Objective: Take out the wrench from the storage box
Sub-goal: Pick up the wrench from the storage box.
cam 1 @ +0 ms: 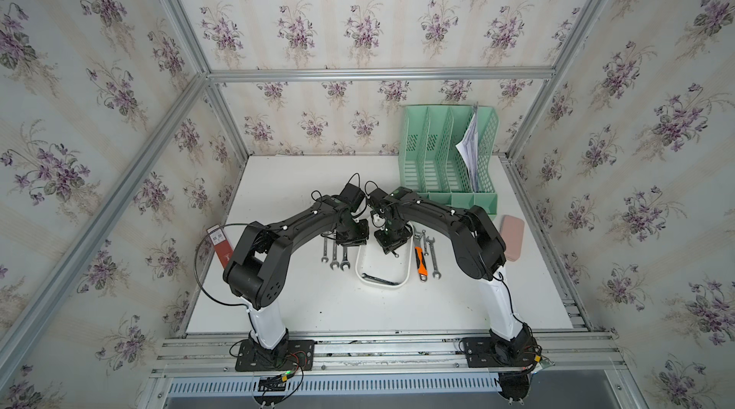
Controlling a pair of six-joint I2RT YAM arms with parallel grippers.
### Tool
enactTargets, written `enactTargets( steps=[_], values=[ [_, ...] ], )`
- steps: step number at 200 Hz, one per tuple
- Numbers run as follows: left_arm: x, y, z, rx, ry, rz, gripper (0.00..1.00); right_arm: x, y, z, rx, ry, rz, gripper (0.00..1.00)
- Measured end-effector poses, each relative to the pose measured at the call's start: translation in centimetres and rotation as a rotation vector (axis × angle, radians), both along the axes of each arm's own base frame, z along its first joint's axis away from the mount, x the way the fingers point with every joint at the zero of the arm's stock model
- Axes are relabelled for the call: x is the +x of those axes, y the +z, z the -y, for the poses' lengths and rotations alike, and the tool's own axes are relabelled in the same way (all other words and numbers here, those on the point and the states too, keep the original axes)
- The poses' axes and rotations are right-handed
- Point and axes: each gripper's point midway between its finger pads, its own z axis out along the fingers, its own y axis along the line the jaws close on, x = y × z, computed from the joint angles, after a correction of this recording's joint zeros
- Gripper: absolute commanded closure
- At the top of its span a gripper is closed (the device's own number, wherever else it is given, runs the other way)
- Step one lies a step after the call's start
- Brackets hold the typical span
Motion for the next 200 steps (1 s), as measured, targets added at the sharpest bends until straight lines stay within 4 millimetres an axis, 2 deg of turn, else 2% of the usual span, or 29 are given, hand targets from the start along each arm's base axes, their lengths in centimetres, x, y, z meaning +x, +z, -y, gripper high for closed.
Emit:
enactTargets(
  steps=[49, 118, 132, 141, 200],
  values=[
    [0.0, 0.0, 0.0, 0.000, 0.000, 0.000, 0.81, 0.0, -0.2, 0.0, -0.005, 0.000, -0.003, 0.66],
    [-0.1, 0.1, 0.0, -0.002, 0.000, 0.004, 0.81, -0.3, -0.4, 0.2, -0.013, -0.002, -0.023, 0.97],
    [-0.1, 0.2, -0.1, -0.001, 0.000, 0.005, 0.81, -0.7, -0.2, 0.1, -0.008, -0.005, -0.045, 0.98],
    [-0.1, 0.2, -0.1, -0.001, 0.000, 0.005, 0.81, -0.3, -0.1, -0.1, 0.003, -0.006, -0.024, 0.99],
    [-0.1, 0.2, -0.1, -0.001, 0.000, 0.005, 0.81, -0.3, 0.8, 0.0, 0.011, -0.005, -0.008, 0.99]
  ],
)
